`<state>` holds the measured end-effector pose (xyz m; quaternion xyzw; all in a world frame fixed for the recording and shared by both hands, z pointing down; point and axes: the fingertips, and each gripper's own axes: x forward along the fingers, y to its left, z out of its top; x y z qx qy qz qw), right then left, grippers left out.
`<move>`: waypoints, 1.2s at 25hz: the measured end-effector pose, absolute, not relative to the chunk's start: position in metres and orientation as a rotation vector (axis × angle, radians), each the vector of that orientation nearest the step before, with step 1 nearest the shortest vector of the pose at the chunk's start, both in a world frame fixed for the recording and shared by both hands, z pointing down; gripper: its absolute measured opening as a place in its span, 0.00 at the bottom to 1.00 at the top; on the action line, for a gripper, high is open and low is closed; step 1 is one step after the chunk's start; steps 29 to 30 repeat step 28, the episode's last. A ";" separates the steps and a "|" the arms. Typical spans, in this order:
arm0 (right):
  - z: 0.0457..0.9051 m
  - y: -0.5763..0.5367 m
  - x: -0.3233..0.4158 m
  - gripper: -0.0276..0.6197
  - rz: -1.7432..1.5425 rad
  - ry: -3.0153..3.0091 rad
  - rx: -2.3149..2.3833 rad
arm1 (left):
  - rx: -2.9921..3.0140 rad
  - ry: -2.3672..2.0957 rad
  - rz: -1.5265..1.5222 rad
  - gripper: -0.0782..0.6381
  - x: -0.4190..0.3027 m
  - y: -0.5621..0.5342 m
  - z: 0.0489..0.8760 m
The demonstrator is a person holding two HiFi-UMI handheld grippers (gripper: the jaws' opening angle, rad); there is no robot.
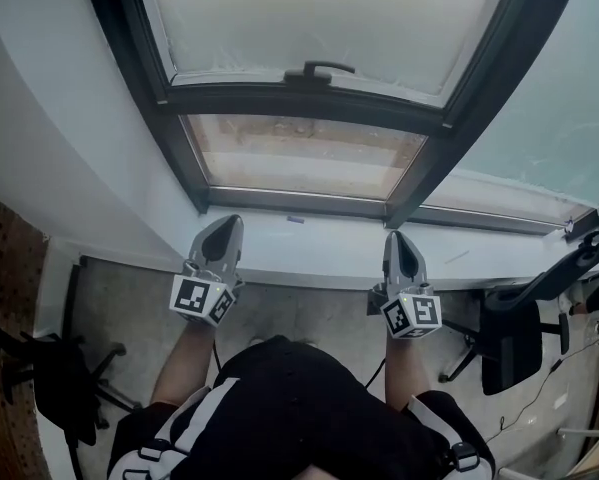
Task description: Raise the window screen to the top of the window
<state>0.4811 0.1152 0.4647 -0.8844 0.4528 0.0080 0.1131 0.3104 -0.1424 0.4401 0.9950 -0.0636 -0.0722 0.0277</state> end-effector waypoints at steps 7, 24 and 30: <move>0.459 0.100 0.467 0.05 0.053 1.338 -2.618 | 3.066 -0.182 -0.253 0.11 0.304 -0.158 0.437; 0.457 0.095 0.463 0.05 0.064 1.305 -2.650 | 3.052 -0.151 -0.270 0.11 0.305 -0.171 0.438; 0.457 0.093 0.463 0.05 0.062 1.310 -2.647 | 3.054 -0.154 -0.268 0.11 0.304 -0.172 0.438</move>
